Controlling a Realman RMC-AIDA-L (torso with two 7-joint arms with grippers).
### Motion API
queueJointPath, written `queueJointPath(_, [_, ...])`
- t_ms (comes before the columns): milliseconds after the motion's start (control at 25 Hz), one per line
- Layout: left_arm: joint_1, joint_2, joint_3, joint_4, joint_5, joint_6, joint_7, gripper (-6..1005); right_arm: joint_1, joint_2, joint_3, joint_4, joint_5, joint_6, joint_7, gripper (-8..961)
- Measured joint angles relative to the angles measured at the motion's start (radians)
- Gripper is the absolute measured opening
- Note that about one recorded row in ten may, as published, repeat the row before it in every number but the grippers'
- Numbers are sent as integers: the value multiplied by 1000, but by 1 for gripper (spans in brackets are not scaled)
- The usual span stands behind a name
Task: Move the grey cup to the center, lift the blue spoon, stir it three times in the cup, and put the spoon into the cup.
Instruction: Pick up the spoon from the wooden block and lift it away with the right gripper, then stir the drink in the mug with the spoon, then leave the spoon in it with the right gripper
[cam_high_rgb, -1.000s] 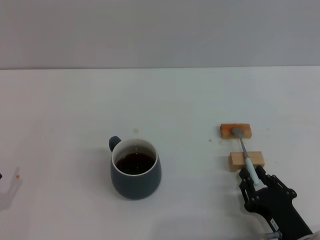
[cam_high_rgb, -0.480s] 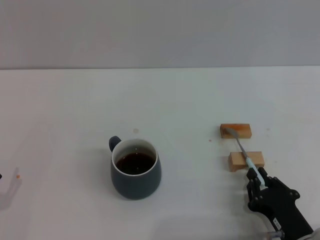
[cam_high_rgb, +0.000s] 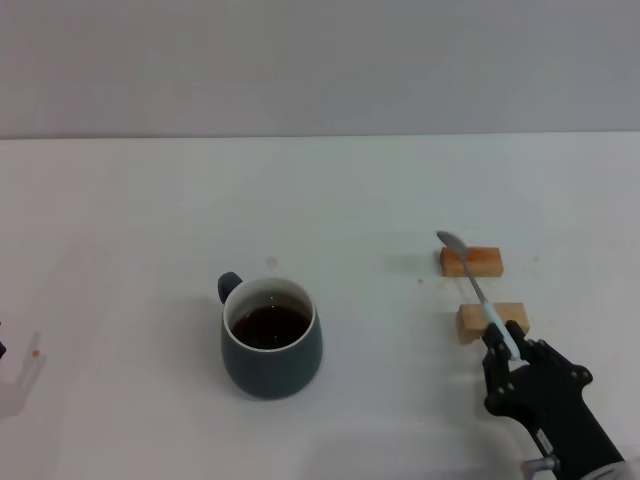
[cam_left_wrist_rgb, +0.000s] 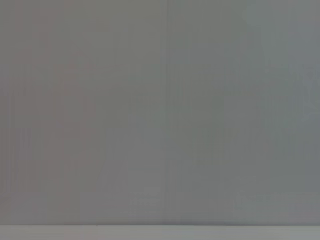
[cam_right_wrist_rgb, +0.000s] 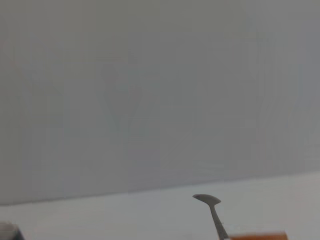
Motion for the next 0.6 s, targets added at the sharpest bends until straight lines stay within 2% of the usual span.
queueJointPath(120, [-1, 0, 0, 0, 0, 0, 0, 860, 10, -12, 9, 70, -1, -20, -92, 165])
queueJointPath(200, [-5, 0, 0, 0, 0, 0, 0, 860, 33, -43, 17, 145, -5, -37, -125, 165])
queueJointPath(240, [-5, 0, 0, 0, 0, 0, 0, 860, 33, -43, 17, 145, -5, -37, -125, 165])
queueJointPath(280, [-7, 0, 0, 0, 0, 0, 0, 860, 41, -58, 21, 174, -6, -38, -128, 165])
queueJointPath(320, [-9, 0, 0, 0, 0, -1, 0, 860, 53, -80, 27, 211, -6, -37, -133, 165])
queueJointPath(360, [-12, 0, 0, 0, 0, -2, 0, 860, 75, -117, 39, 285, -7, -34, -167, 165])
queueJointPath(400, [-13, 0, 0, 1, 0, -2, 0, 860, 84, -138, 47, 329, -7, -33, -194, 165])
queueJointPath(440, [-13, 0, 0, 1, 0, -2, 0, 860, 84, -138, 47, 329, -7, -33, -194, 165])
queueJointPath(520, [-16, 0, 0, 2, 0, -3, 0, 860, 101, -179, 72, 419, -7, -15, -255, 165])
queueJointPath(560, [-17, 0, 0, 3, 0, -4, 0, 860, 117, -226, 100, 503, -7, 19, -289, 165])
queueJointPath(600, [-17, 0, 0, 3, 0, -4, 0, 860, 117, -226, 100, 503, -7, 19, -289, 165])
